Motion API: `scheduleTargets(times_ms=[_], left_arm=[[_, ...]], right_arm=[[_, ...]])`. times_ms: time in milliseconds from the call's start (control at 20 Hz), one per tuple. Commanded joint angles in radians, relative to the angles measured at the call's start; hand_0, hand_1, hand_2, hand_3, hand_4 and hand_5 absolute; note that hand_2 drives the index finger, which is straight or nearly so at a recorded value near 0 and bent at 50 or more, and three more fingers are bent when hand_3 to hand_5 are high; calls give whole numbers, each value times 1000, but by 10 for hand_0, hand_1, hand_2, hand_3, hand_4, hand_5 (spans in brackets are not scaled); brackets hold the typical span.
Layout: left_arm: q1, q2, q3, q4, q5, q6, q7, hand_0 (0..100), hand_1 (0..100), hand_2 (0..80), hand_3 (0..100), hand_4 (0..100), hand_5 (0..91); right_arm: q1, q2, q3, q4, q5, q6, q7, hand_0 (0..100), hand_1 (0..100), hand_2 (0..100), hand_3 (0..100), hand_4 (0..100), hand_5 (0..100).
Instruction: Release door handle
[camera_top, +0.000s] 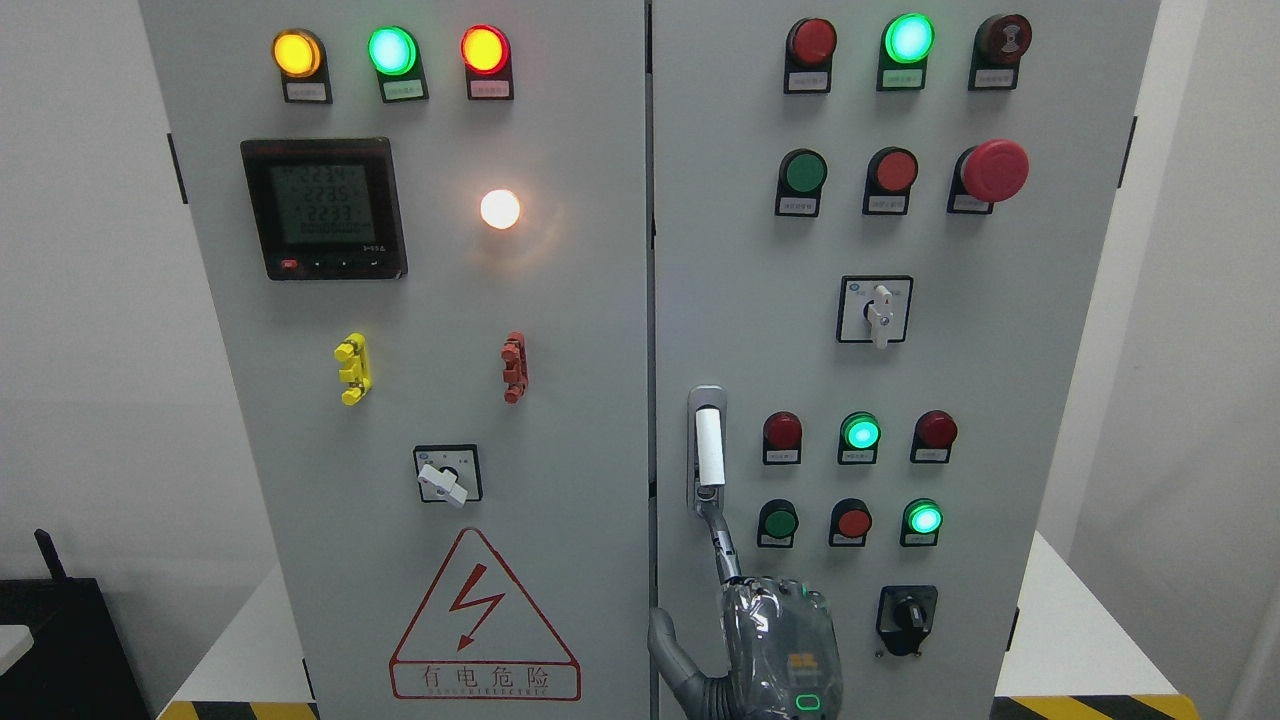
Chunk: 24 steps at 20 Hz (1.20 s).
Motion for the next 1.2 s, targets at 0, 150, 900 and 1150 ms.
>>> scheduleTargets(times_ms=[0, 150, 900, 1150], left_arm=[[-26, 0, 17, 0, 0, 1, 0, 120, 389, 0, 0, 0, 0], [-26, 0, 17, 0, 0, 1, 0, 120, 389, 0, 0, 0, 0], [-25, 0, 17, 0, 0, 1, 0, 120, 389, 0, 0, 0, 0], [-26, 0, 17, 0, 0, 1, 0, 120, 389, 0, 0, 0, 0]], right_arm=[[1, 0, 4, 0, 1, 0, -3, 434, 256, 0, 1000, 1000, 1000], [2, 0, 4, -3, 1, 0, -4, 434, 256, 0, 1000, 1000, 1000], [-12, -2, 2, -6, 3, -3, -6, 433, 256, 0, 1000, 1000, 1000], [-6, 0, 2, -8, 3, -3, -7, 433, 256, 0, 1000, 1000, 1000]])
